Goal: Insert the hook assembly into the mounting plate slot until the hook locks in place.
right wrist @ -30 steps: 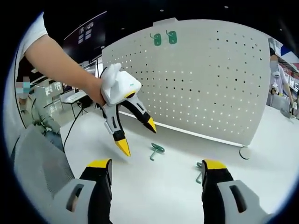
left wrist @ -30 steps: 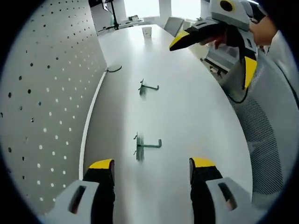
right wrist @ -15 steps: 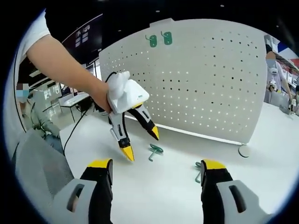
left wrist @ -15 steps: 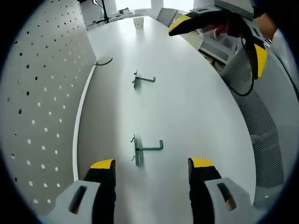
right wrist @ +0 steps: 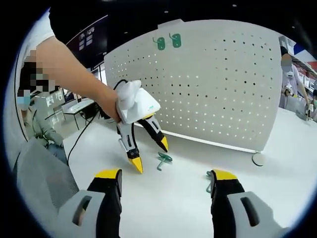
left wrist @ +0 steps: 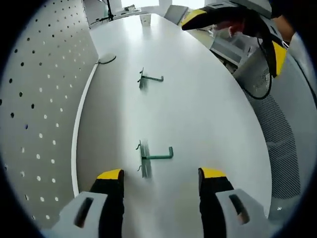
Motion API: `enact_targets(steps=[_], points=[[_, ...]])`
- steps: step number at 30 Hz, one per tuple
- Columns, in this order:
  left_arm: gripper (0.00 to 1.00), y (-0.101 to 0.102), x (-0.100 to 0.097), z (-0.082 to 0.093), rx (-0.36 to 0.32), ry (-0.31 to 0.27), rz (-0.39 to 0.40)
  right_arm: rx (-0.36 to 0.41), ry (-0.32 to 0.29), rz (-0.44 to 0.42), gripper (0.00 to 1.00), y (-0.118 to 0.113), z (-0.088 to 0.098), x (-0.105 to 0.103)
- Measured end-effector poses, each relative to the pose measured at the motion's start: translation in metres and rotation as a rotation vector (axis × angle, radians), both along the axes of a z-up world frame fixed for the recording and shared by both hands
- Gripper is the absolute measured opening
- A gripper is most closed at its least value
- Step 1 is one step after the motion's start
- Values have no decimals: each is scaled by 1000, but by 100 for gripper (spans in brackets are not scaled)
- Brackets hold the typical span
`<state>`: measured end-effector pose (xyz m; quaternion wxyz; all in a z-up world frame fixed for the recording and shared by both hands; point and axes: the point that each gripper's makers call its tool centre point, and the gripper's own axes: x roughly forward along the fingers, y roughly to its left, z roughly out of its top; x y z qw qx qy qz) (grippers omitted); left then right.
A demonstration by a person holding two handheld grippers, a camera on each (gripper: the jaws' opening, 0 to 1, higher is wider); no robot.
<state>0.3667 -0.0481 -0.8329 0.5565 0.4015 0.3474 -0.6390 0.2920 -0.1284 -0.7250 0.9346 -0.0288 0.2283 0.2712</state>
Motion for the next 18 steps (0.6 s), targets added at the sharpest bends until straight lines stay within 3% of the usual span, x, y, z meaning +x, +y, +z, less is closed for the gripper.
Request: enact_targets(steps=[6, 11, 18], points=[[50, -5, 11, 2, -32, 0, 56, 5, 5, -12, 69, -3, -1, 1], [24, -4, 23, 2, -31, -17, 108, -8, 22, -12, 68, -4, -5, 0], [19, -4, 25, 2, -36, -21, 122, -8, 27, -23, 67, -8, -6, 0]])
